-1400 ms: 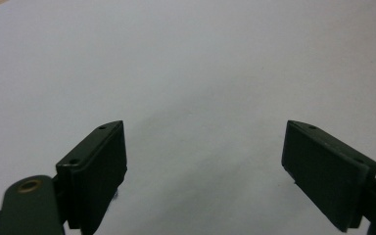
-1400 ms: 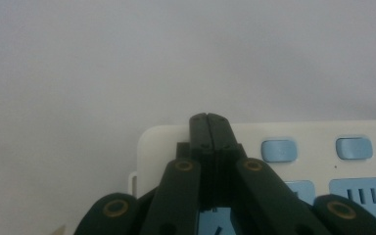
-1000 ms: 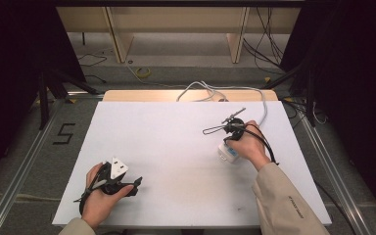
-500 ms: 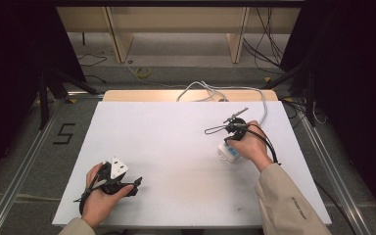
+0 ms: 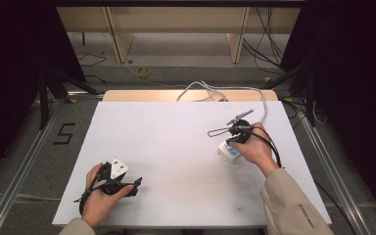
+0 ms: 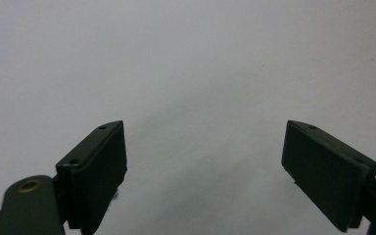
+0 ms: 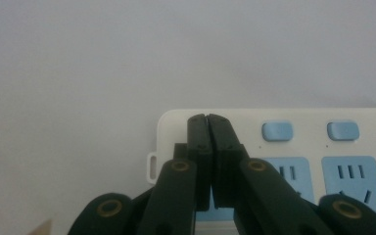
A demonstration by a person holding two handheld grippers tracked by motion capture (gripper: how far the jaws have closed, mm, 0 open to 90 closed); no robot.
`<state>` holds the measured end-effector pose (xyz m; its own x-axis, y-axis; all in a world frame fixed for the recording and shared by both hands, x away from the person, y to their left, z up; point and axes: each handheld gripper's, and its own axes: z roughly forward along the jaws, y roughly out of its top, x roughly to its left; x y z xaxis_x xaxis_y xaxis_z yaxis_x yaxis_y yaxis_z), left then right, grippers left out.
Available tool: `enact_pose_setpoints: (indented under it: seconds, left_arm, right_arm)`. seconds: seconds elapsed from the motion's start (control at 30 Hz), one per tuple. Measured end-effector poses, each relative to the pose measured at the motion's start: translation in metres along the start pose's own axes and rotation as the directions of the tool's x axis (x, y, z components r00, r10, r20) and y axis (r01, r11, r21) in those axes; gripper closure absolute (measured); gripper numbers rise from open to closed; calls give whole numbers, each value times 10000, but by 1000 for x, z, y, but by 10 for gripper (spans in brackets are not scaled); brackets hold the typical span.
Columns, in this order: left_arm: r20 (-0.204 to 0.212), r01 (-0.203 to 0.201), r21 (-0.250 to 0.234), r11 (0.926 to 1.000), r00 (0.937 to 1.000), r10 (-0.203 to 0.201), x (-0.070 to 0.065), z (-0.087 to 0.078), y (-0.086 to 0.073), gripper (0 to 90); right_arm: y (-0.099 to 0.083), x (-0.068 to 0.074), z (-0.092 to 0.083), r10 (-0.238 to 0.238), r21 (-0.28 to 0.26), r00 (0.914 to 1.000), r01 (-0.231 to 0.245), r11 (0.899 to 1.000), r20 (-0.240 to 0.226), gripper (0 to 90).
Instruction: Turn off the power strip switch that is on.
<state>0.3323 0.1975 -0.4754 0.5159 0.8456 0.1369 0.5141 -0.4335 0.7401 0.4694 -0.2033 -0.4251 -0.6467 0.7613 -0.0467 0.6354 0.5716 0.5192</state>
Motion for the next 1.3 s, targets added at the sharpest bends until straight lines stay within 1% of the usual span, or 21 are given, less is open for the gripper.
enact_pose_setpoints:
  seconds: [0.17, 0.47, 0.5, 0.7, 1.0, 1.13, 1.2, 1.3]
  left_arm:
    - [11, 7, 23, 10000, 10000, -7, 0, 0, 0, 165]
    - [11, 71, -14, 10000, 10000, -71, 0, 1, 0, 165]
    - [15, 43, 16, 10000, 10000, -43, 0, 1, 0, 164]
    - [8, 60, 38, 10000, 10000, -60, 0, 1, 0, 164]
    - [10, 73, 59, 10000, 10000, -73, 0, 1, -1, 164]
    - [20, 108, 60, 9999, 9999, -108, 0, 2, -1, 164]
    - [24, 113, 60, 9999, 9999, -113, 0, 1, -1, 163]
    - [23, 121, 67, 9999, 9999, -121, 0, 2, -1, 163]
  right_arm:
    - [-7, -1, -5, -58, -33, 10000, 58, 10000, 48, 883]
    - [-22, -2, -14, 103, -183, 9999, -104, 9998, -58, 839]
    - [-23, -2, -15, 134, -190, 9999, -134, 9997, -16, 834]
    - [-38, -4, -22, 305, -430, 9995, -309, 9986, -106, 792]
    - [-50, -3, -29, 317, -756, 9993, -330, 9966, -181, 749]
    - [-55, -2, -32, 411, -777, 9989, -427, 9961, -221, 724]
    - [-59, -1, -35, 406, -962, 9987, -434, 9944, -304, 704]
    - [-62, 0, -37, 442, -1064, 9984, -477, 9932, -348, 682]
